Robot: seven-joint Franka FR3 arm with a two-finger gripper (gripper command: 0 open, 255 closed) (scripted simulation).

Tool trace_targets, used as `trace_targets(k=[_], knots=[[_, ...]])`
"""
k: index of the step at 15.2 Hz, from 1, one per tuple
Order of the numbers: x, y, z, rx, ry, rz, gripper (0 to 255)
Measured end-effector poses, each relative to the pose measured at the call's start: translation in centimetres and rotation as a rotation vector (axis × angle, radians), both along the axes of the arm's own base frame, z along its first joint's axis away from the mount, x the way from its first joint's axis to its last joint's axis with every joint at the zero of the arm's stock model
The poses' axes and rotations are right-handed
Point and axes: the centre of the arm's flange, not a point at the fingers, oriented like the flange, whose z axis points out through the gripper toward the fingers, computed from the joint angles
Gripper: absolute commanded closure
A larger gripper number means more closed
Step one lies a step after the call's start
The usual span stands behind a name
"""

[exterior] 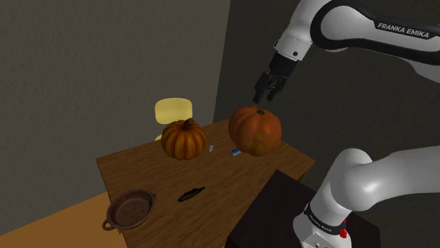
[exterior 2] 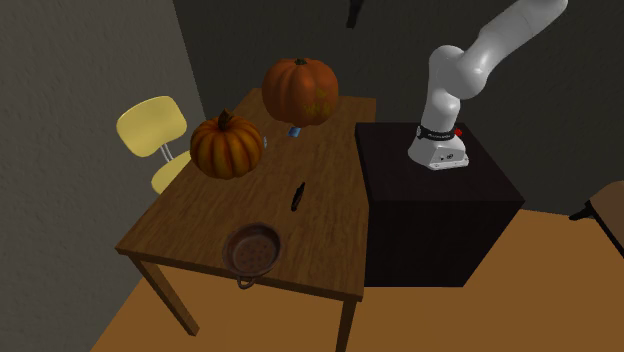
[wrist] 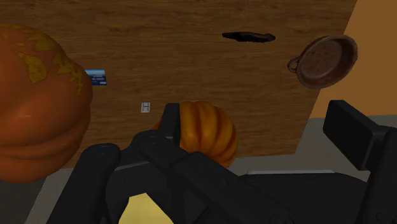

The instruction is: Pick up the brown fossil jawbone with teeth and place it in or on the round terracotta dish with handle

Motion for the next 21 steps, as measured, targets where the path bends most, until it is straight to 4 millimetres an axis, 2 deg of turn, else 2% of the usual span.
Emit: trace_targets(k=[2, 6, 10, 21], knots=[[0.3, 0.1, -0.5, -0.003, 0.001, 0.017, 0], [2.7, 1.1, -4.3, -0.029, 0.007, 0.14, 0], [5.7, 2.4, -8.8, -0.059, 0.012, 0.281, 0], [11.9, 6.8, -21.5, -0.141, 0.029, 0.673, 0]])
